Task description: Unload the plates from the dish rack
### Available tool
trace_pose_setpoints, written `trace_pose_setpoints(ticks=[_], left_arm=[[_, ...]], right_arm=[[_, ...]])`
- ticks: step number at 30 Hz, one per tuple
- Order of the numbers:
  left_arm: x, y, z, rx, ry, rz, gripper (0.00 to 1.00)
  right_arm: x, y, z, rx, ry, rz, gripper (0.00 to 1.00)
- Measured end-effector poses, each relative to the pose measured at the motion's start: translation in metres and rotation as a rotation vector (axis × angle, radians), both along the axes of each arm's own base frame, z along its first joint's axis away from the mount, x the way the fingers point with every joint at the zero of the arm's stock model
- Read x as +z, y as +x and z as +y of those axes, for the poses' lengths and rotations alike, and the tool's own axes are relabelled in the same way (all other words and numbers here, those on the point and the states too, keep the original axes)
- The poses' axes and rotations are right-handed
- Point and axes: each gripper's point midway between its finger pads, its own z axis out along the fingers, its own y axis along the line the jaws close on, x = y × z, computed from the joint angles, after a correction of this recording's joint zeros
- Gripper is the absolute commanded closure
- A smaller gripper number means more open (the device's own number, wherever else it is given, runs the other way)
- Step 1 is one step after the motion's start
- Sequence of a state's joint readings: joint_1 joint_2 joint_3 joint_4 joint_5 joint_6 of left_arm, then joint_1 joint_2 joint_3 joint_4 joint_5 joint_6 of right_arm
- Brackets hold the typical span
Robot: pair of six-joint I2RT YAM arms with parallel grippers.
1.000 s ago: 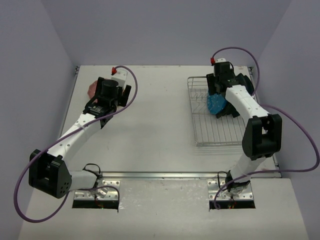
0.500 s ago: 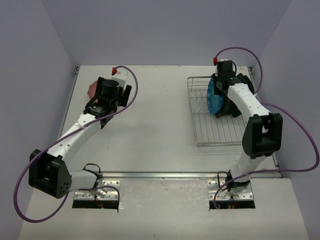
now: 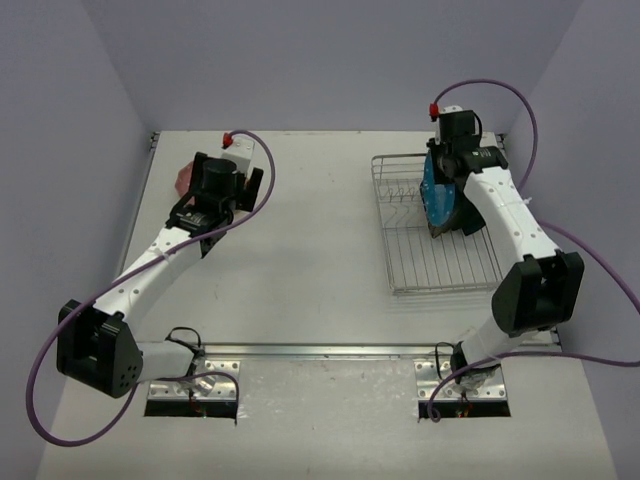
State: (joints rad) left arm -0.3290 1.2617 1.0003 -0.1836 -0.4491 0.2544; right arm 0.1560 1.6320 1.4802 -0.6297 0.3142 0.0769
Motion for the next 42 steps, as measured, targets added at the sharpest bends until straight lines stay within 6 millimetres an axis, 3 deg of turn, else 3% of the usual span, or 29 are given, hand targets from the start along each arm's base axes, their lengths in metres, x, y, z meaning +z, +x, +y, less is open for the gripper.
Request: trace_pose_setpoints(ticks=[4,8,14,17,23,28,33,36,40,42], left_arm=[[0.005,0.001,-0.001,-0.004,-0.003,-0.01,0.06],[0.015,0.002,-0.007,-0.034,-0.027,-0.019,0.06],[0.044,-0.01,-0.056,-0.277,-0.215,-0.029,0.1],[0.059,-0.02,-0.084,-0.424,-0.332,-0.015,0.13],[0.053,-0.057,-0.141,-0.713,-0.669,0.169,0.19],[0.036,-0.078,-0.165,-0.798,-0.859,0.355,0.22],[0.028,-0.088,-0.177,-0.843,-0.954,0.464,0.27],[0.025,-0.092,-0.182,-0.865,-0.996,0.513,0.5],[0.031,-0.101,-0.189,-0.927,-1.054,0.556,0.72],[0.035,-0.106,-0.191,-0.958,-1.084,0.569,0.94]], right_arm=[[0.041,0.003,0.009,0.044,-0.025,-0.096,1.0],[0.084,0.005,0.038,0.135,0.045,-0.212,1.0],[0.12,-0.009,0.08,0.281,0.234,-0.282,1.0],[0.121,-0.02,0.104,0.365,0.367,-0.251,1.0],[0.095,-0.056,0.169,0.571,0.697,-0.098,1.0],[0.081,-0.09,0.204,0.684,0.847,0.036,1.0],[0.095,-0.102,0.222,0.777,0.925,0.044,1.0],[0.103,-0.107,0.23,0.821,0.958,0.041,1.0],[0.104,-0.108,0.237,0.843,0.976,0.044,1.0],[0.101,-0.105,0.239,0.844,0.987,0.052,0.99]])
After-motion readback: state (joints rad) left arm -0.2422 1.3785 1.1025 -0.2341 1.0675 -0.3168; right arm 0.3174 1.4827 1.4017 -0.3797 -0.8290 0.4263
